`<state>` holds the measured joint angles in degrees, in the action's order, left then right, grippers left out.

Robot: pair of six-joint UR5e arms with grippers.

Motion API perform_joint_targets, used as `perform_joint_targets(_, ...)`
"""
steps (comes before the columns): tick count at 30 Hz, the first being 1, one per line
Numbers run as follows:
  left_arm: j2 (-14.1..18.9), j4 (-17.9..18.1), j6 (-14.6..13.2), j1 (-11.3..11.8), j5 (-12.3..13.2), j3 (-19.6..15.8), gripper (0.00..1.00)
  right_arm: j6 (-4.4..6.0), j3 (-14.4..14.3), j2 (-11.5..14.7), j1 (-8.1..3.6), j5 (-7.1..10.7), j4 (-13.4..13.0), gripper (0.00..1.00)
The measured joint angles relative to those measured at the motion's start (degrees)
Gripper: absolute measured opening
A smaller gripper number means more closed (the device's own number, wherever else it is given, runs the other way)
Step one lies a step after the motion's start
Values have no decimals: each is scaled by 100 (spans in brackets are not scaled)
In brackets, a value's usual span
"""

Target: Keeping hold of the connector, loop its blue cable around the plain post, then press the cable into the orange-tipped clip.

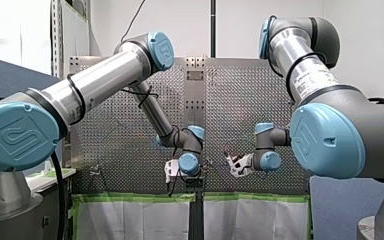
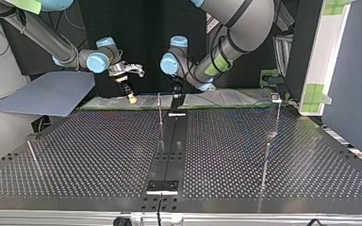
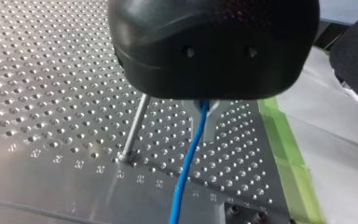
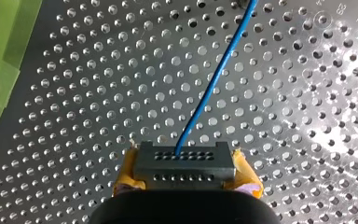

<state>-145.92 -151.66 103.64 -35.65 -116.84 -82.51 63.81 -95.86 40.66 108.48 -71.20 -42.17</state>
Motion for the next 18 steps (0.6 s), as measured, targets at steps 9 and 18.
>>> perform_joint_targets(9,-6,-190,-30,96,201,210,2,32,1,0,-28,-88,0,0)
perform_joint_targets(18,-8,-337,-40,163,368,347,2,77,1,0,-55,-173,-6,0)
